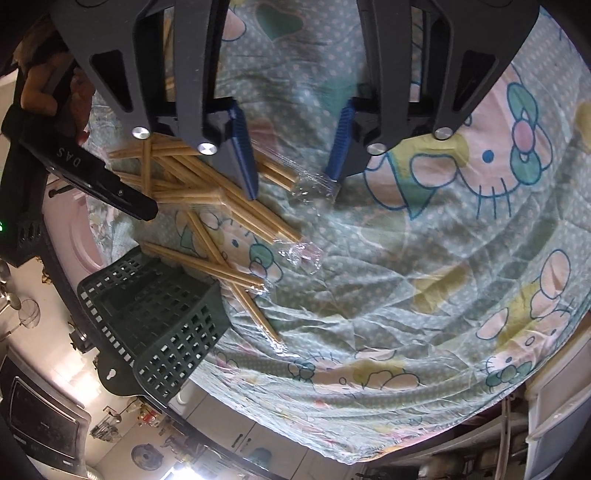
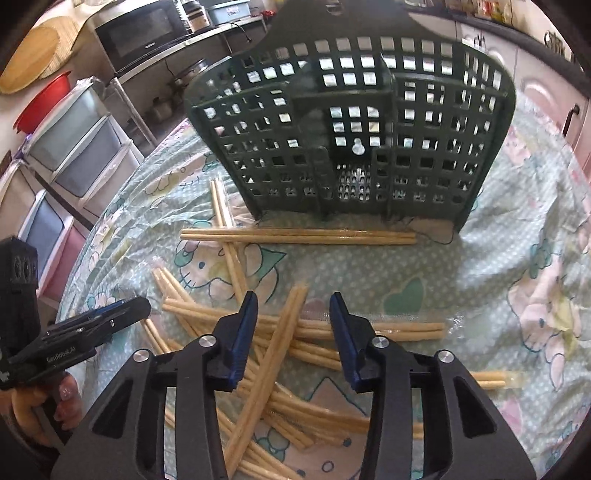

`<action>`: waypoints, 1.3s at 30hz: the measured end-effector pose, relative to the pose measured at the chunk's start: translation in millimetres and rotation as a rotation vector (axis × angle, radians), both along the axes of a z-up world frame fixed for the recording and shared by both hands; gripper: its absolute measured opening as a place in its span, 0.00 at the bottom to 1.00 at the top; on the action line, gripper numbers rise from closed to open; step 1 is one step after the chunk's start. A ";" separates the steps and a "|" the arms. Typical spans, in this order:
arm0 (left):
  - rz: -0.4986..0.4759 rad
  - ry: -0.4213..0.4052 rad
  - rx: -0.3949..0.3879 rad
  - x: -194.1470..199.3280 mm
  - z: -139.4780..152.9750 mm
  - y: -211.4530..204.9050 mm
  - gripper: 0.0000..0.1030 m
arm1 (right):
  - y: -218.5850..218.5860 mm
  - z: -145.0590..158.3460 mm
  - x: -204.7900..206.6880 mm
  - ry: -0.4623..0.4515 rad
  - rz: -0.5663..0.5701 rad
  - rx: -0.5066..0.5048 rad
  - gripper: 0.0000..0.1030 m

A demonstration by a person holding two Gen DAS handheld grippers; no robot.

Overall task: Organize utensils
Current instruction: 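Close the left tool on a chopstick while the right tool closes on another chopstick, then lift the left tool's chopstick over the caddy while the right tool carries its chopstick there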

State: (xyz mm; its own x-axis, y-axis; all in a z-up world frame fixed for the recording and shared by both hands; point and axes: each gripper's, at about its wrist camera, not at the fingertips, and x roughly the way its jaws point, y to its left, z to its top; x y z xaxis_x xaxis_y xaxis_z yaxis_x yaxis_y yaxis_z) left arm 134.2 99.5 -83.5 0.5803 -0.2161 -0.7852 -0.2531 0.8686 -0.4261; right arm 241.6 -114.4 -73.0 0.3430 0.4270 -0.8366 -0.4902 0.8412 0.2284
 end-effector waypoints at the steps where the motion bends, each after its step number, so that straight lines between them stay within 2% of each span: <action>1: 0.000 -0.003 -0.001 0.0 0.0 0.6 0.27 | -0.6 -1.6 2.7 0.016 -0.004 0.008 0.33; 4: -0.005 -0.012 0.005 -0.1 1.0 0.8 0.22 | -1.7 -2.9 7.6 0.051 -0.003 0.034 0.25; 6: -0.009 -0.021 0.016 0.6 1.4 0.6 0.15 | -2.7 -3.0 9.4 0.063 -0.001 0.047 0.14; 8: -0.016 -0.028 0.017 1.0 0.8 1.2 0.10 | -3.9 0.1 8.4 0.065 0.003 0.062 0.11; 19: -0.029 -0.078 -0.008 -1.8 6.1 11.4 0.01 | -14.3 27.8 -1.3 -0.010 0.004 0.104 0.08; 23: -0.031 -0.137 -0.004 -7.5 25.8 17.0 0.01 | -18.5 40.6 -4.7 -0.044 -0.007 0.117 0.07; 30: -0.039 -0.249 0.048 -14.8 73.2 17.3 0.01 | -25.0 66.7 -11.7 -0.118 -0.011 0.136 0.06; 39: -0.140 -0.353 0.101 -6.7 126.9 -14.0 0.00 | -30.8 102.6 -29.5 -0.213 0.012 0.155 0.06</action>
State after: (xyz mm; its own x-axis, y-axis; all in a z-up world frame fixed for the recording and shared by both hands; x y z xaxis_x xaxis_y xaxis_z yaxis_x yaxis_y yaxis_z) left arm 127.5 85.5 43.4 0.7892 -0.2442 -0.5635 0.0179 0.9263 -0.3764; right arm 212.1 -145.2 29.6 0.4988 0.5496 -0.6702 -0.5505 0.7981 0.2448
